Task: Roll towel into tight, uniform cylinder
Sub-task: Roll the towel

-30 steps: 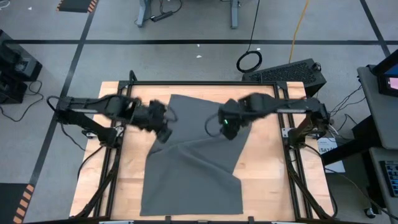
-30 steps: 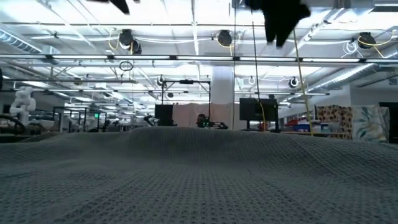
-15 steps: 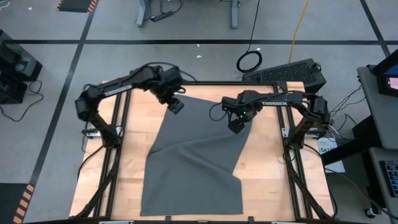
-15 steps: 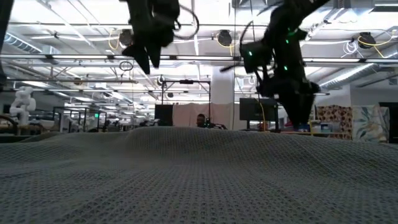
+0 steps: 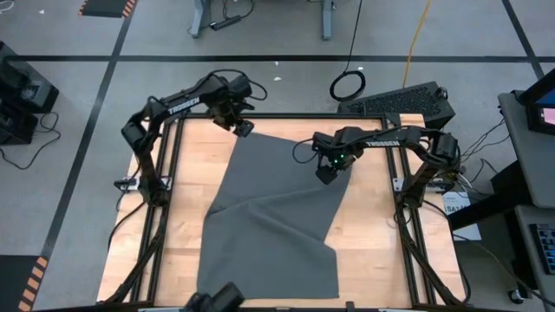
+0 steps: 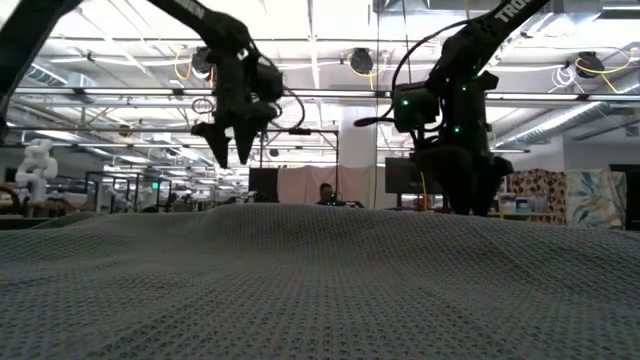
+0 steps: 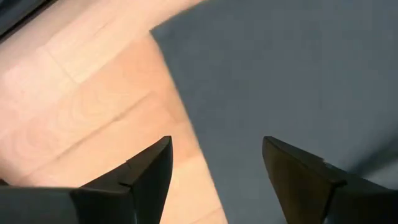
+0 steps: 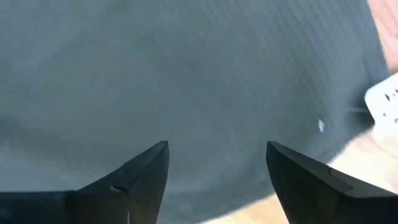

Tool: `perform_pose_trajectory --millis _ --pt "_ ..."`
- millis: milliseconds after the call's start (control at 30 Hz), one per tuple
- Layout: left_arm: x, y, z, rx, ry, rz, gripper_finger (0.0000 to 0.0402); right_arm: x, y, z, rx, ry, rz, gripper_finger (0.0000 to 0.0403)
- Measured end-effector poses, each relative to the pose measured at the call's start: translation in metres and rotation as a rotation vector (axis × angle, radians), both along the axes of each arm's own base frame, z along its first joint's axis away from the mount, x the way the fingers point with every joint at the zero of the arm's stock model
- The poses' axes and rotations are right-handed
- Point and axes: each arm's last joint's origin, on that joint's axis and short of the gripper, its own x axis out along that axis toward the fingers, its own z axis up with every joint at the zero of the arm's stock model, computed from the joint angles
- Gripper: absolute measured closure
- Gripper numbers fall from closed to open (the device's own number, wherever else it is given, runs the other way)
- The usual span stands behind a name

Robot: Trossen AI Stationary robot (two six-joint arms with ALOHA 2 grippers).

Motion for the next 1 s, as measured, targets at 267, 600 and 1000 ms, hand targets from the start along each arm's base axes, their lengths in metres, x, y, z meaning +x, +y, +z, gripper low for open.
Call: perform_pose_trajectory --millis 267,600,1000 --pt "0.013 0.027 -0.04 0.025 0.028 0.053 0.0152 -0.003 0.001 0.001 0.009 0.023 0.044 0.014" --pt "0.027 0.04 -0.089 0.017 0.116 0.079 0.0197 -0.014 0.006 0.019 0.003 0.028 -0.001 0.014" --pt "0.031 0.043 -0.114 0.034 0.122 0.08 0.0265 -0.018 0.004 0.034 -0.124 -0.005 -0.06 0.014"
